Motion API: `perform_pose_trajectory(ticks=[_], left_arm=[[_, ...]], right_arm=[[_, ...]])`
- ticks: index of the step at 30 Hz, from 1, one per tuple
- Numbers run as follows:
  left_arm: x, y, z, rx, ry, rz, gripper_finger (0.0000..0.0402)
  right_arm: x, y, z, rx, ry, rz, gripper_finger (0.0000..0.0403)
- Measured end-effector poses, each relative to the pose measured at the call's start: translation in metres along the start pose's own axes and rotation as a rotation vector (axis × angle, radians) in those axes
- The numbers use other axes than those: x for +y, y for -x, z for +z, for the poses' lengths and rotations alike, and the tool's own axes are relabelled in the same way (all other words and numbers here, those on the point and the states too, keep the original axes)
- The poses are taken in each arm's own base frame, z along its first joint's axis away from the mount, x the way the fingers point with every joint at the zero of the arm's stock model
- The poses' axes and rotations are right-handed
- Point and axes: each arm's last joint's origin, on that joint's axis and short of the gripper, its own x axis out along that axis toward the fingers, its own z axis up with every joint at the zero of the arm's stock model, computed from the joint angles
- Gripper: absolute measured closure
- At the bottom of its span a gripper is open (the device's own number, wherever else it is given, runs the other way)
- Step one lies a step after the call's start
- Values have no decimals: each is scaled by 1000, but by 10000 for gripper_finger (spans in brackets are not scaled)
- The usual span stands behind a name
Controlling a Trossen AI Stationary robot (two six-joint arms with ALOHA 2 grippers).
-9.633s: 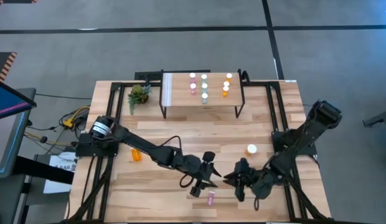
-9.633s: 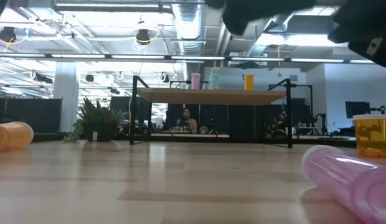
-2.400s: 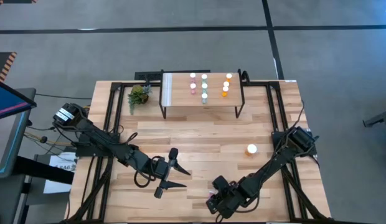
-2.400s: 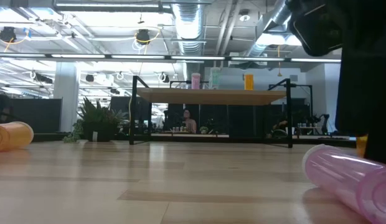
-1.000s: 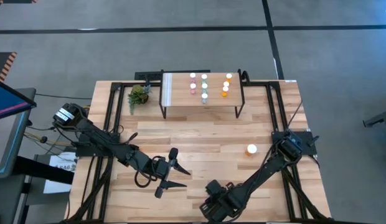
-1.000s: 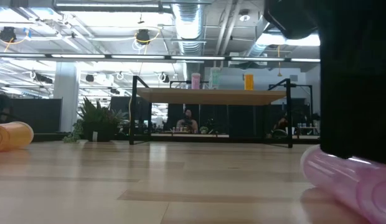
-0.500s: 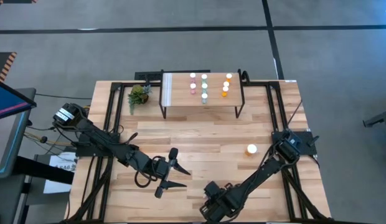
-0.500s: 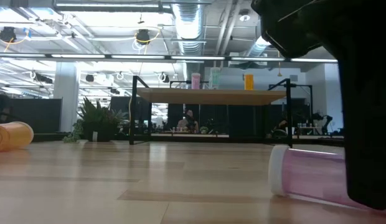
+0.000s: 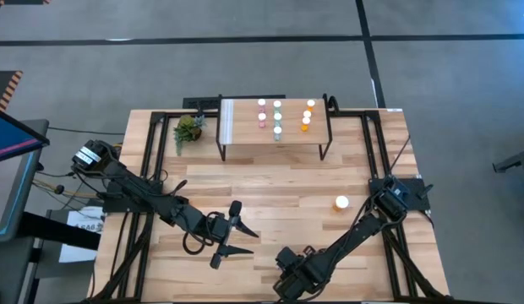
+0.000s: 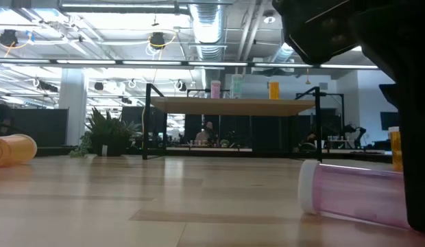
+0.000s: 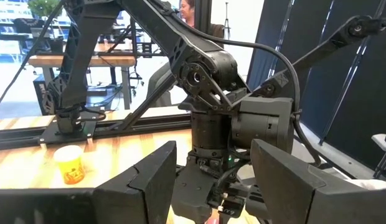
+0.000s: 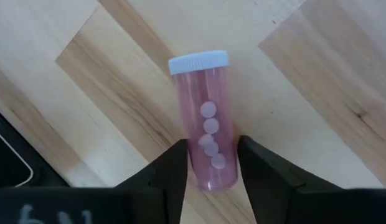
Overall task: Pick and place medicine bottles onto shelf by color
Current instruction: Put the pink pill bottle on the shelf aligned with the other pink pill bottles
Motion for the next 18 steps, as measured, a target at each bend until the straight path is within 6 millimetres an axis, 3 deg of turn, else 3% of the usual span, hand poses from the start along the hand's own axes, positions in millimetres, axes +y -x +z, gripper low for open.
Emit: perform_pose_trajectory(ticks=[10,18], left_arm=[[0,0,-1,11,-2,1,207],[0,0,-1,13,-2,0,207]], right_arm=[[0,2,-6,-63,42,-9,273],[-2,7,-12,-150,85,-34,278]])
